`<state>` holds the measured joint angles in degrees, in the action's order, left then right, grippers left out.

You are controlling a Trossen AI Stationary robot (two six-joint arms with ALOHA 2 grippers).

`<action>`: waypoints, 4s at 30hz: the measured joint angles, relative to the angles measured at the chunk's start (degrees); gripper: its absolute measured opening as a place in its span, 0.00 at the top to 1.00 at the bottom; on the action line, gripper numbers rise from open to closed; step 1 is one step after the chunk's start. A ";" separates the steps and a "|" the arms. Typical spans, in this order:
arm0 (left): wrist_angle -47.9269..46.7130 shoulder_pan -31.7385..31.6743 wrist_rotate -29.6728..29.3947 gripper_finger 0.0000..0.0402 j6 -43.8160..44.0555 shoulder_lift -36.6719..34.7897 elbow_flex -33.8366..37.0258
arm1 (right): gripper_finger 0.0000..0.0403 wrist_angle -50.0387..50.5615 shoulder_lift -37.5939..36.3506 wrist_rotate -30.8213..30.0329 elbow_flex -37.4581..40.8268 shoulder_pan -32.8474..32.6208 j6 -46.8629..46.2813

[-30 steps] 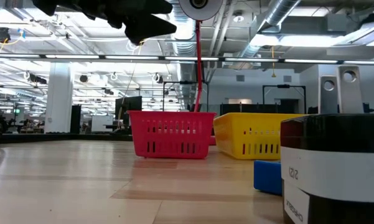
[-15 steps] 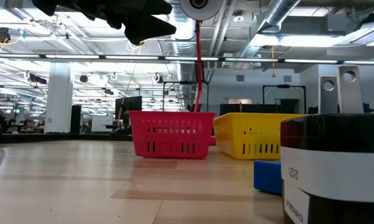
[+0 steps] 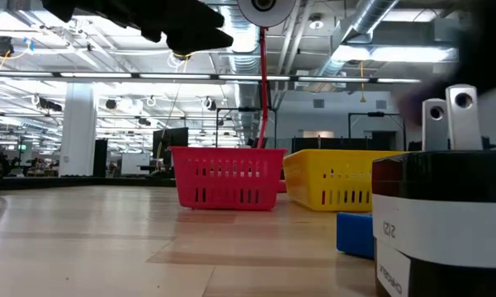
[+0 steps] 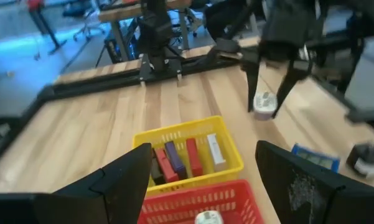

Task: Pick & Place Office items
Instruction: Put the purple charger adaptor into the red bin

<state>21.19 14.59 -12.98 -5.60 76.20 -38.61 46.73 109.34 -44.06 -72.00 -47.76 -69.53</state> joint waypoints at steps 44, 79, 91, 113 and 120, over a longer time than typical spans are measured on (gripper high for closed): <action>-0.38 2.40 20.49 0.30 -16.48 2.40 0.04 | 0.69 -54.89 -2.05 71.66 0.10 38.42 41.02; 3.39 1.22 25.42 0.65 -18.63 6.91 -0.70 | 0.69 -52.97 -2.03 74.39 0.06 38.84 41.61; 2.99 1.02 25.36 0.60 -18.61 6.91 -0.55 | 0.69 -52.65 -2.03 75.80 0.06 38.42 41.52; 3.14 1.02 25.01 0.68 -19.92 6.91 -0.55 | 0.48 -52.86 -2.14 76.72 0.06 38.38 42.85; 2.49 1.02 25.02 0.68 -19.59 6.91 -0.48 | 0.27 -50.36 -2.61 76.14 -0.01 39.13 45.34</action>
<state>23.68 15.62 12.03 -25.19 83.11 -39.09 -3.63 106.73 32.08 -72.01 -8.64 -24.19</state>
